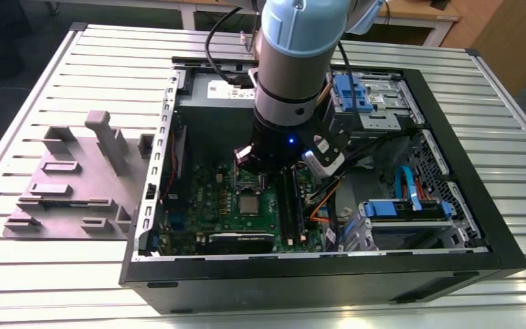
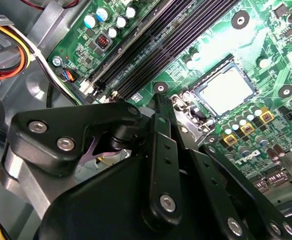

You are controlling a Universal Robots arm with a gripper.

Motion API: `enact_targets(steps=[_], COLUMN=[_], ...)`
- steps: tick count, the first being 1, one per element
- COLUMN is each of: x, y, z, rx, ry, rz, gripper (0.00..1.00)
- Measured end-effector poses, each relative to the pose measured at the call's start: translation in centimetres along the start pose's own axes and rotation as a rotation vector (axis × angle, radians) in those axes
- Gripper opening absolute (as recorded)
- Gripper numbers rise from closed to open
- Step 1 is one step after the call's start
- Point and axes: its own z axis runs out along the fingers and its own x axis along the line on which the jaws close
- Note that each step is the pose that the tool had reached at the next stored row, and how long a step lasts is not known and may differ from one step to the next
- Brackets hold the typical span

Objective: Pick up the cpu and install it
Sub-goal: 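Close the cpu cover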

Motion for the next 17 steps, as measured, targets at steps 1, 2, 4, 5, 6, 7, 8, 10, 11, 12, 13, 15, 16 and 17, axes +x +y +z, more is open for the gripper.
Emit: enact_targets(steps=[1, 2, 4, 5, 6, 7, 8, 10, 11, 12, 13, 15, 16, 17], x=[-0.01, -0.03, -0.06, -0.07, -0.07, -0.07, -0.07, -0.07, -0.07, -0.07, -0.07, -0.08, -0.08, -0.07], y=[0.01, 0.04, 0.11, 0.14, 0.15, 0.15, 0.15, 0.16, 0.16, 0.16, 0.15, 0.15, 0.16, 0.15], z=[0.02, 0.05, 0.08, 0.10, 0.11, 0.11, 0.13, 0.18, 0.18, 0.18, 0.19, 0.24, 0.30, 0.33], rx=[-0.0005, -0.0009, -0.0009, -0.0011, -0.0011, -0.0011, -0.0016, -0.0022, -0.0022, -0.0021, -0.0023, -0.0027, -0.0032, -0.0031], ry=[-0.0002, -0.0005, -0.0004, -0.0005, -0.0006, -0.0004, -0.0005, -0.0008, -0.0007, -0.0006, -0.0007, -0.0011, -0.0012, -0.0012], rz=[0.000, 0.000, 0.000, 0.000, 0.000, 0.000, 0.000, 0.000, 0.000, 0.000, 0.000, 0.000, 0.000, 0.000], gripper=[0.10, 0.10, 0.10, 0.10, 0.10, 0.10, 0.10, 0.10, 0.10, 0.10, 0.10, 0.10, 0.10, 0.10])
